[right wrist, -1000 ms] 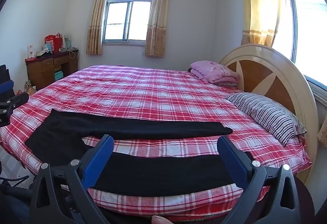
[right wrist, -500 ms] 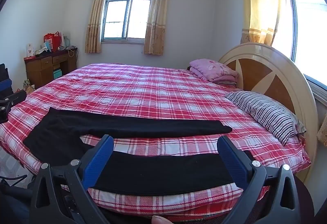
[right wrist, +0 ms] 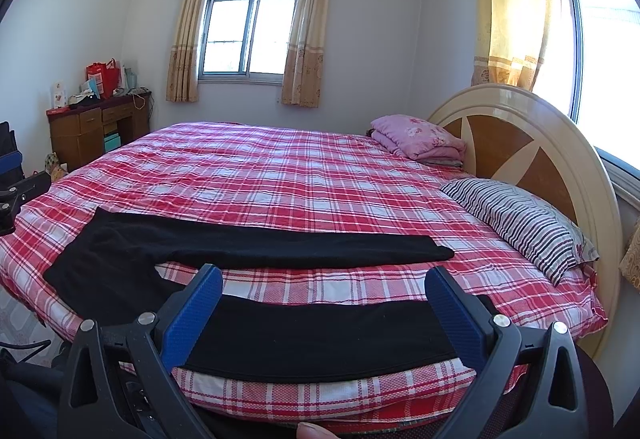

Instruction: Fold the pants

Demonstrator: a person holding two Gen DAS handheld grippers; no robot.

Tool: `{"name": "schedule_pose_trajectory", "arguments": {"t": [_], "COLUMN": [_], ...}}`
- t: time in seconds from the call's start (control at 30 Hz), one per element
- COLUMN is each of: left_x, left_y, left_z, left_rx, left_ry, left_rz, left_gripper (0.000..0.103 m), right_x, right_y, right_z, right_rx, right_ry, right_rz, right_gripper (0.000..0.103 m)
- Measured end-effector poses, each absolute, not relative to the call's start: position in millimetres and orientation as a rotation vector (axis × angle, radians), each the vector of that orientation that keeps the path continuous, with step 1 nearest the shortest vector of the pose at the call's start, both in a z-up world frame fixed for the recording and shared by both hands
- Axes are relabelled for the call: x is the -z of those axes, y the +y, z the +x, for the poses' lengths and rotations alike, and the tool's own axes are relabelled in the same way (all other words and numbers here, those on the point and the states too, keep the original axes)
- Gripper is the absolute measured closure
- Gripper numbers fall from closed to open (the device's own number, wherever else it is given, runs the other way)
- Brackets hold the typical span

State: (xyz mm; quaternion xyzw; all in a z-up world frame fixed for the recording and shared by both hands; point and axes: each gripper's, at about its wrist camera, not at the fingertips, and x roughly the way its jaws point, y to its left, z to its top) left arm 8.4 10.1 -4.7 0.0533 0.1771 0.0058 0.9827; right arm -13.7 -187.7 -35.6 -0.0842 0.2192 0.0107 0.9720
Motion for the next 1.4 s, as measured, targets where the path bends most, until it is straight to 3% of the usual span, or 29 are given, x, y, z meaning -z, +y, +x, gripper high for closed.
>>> {"name": "schedule_pose_trajectory", "arguments": {"t": [1.4], "left_x": [7.5], "left_y": [9.3], "left_z": [11.1], "left_rx": [-0.018], "left_ry": [0.381], "left_rz": [0.117], "left_gripper": [0.0], "right_x": [41.0], "right_y": [-191.3], "right_z": [-10.8], "right_rx": [-0.014], "right_ry": [0.454], "right_rz": [-0.179], "right_gripper": [0.001]}}
